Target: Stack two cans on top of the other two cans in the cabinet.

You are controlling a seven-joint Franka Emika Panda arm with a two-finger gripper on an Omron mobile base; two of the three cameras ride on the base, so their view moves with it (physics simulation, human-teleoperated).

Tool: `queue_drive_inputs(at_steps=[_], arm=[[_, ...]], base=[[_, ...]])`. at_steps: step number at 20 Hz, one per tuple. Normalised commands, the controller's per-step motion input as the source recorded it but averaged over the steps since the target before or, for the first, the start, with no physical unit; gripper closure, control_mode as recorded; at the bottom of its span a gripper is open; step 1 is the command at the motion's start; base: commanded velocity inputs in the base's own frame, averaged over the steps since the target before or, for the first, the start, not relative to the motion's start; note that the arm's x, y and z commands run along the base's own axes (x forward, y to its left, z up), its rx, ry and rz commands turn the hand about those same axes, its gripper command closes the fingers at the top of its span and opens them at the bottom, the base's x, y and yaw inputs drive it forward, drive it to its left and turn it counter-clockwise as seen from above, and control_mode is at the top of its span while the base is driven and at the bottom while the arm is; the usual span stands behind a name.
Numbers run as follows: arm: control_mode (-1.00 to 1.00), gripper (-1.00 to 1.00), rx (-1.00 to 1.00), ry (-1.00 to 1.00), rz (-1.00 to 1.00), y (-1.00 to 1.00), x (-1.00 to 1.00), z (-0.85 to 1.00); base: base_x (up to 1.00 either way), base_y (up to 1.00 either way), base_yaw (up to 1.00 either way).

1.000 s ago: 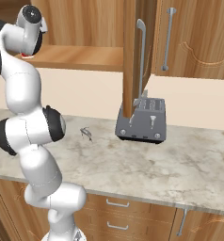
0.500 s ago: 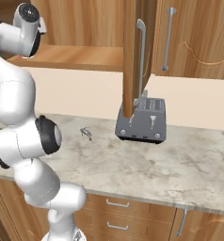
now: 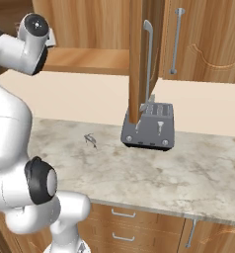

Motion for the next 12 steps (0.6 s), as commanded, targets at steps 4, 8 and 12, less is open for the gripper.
queue_drive_inputs(at_steps=[4,8,12], arm=[[-1.0,-1.0,0.0,0.0,-0.06,-0.45,-0.83,-0.24],[-1.0,-1.0,0.0,0.03,-0.09,-0.38,-0.82,-0.25],[-1.0,-1.0,0.0,0.08,-0.15,-0.34,-0.76,-0.29]], base=[[0.0,0.0,0.0],[0.0,0.0,0.0],[0.0,0.0,0.0]])
